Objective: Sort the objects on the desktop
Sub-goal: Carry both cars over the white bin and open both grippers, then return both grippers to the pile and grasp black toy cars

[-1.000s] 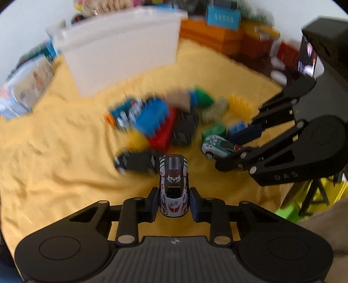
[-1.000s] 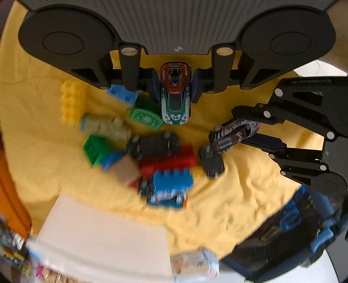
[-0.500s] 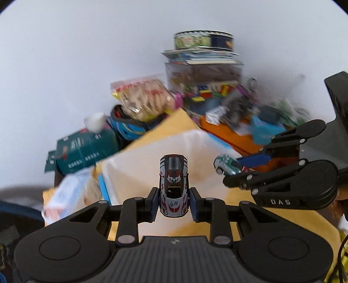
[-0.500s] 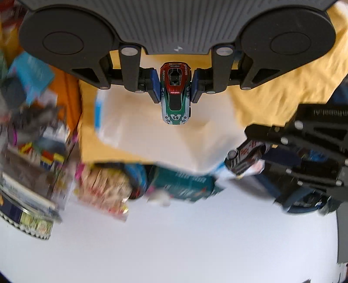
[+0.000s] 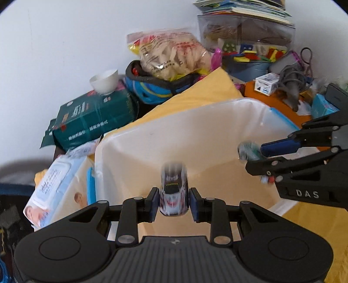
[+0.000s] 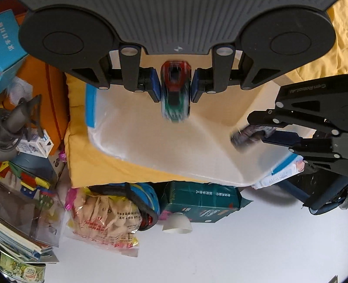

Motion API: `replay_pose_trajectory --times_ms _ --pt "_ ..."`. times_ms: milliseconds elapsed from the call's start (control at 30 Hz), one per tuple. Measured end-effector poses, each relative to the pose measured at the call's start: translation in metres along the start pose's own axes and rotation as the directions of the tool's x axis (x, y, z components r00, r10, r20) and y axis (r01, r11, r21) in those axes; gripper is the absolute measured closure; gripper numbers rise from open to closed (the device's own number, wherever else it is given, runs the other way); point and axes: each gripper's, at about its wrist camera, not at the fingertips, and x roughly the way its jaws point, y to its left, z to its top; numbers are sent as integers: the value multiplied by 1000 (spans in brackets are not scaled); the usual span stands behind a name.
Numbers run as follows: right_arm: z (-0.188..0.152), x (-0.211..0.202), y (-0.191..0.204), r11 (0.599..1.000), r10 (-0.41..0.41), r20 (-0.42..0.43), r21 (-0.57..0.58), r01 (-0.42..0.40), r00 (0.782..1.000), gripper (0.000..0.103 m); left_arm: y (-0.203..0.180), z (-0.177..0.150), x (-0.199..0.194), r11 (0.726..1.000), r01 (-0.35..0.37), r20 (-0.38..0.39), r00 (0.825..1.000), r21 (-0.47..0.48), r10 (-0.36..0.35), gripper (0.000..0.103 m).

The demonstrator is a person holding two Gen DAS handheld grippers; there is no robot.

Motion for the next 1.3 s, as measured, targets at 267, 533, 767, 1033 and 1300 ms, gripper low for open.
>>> replay_pose_trajectory --times_ms 267,533,767,1033,1300 --pt "7 -17 4 1000 18 47 -4 -18 999 56 4 0 -41 1000 -24 87 996 14 22 52" --pt "-32 -83 37 994 44 85 -101 -35 995 48 6 -68 -106 998 -13 99 995 62 7 35" --pt "-106 -96 86 984 83 -78 -152 -94 994 50 -2 -152 -118 995 85 -25 996 44 -84 35" --pt "-160 -98 112 993 92 -203 -54 -105 975 54 -42 -201 -104 979 191 -146 973 76 -178 35" --pt "-172 -103 120 997 69 -193 -16 -74 979 54 -52 -207 -76 986 149 -142 980 71 -138 58"
